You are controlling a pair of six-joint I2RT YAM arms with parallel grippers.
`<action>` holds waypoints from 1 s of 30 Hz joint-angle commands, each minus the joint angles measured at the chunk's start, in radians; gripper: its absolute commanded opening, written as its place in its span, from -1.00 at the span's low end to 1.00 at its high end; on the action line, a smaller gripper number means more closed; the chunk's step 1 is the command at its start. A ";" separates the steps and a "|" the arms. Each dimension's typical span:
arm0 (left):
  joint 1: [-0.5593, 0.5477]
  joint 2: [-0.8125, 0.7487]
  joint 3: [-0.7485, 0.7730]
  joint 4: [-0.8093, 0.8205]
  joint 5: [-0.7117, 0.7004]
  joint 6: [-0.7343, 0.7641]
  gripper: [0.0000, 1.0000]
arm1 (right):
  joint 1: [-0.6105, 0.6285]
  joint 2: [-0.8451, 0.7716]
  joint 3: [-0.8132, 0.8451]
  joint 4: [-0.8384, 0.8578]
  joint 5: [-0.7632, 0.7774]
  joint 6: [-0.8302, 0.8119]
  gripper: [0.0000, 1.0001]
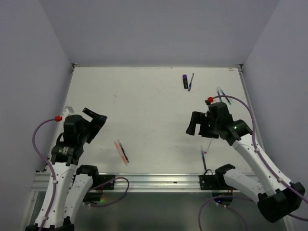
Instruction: Open the pen caps
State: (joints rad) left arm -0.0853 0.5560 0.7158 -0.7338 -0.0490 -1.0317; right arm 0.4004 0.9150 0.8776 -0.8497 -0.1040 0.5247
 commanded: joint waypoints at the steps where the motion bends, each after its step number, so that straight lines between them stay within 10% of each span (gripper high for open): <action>1: 0.005 0.056 -0.002 -0.162 -0.091 0.093 1.00 | 0.034 0.050 0.075 -0.006 0.067 -0.051 0.98; 10: 0.005 0.137 -0.088 -0.097 -0.003 0.136 0.86 | 0.328 0.271 0.173 0.190 0.109 0.076 0.97; 17: 0.006 0.093 -0.107 -0.197 -0.101 0.076 0.13 | 0.488 0.470 0.290 0.279 0.151 0.121 0.90; 30: -0.017 0.321 -0.064 -0.145 -0.118 0.111 0.02 | 0.545 0.487 0.282 0.290 0.207 0.123 0.93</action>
State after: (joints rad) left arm -0.0875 0.8585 0.6189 -0.9058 -0.1261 -0.9211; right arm 0.9428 1.4441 1.1561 -0.5781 0.0517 0.6365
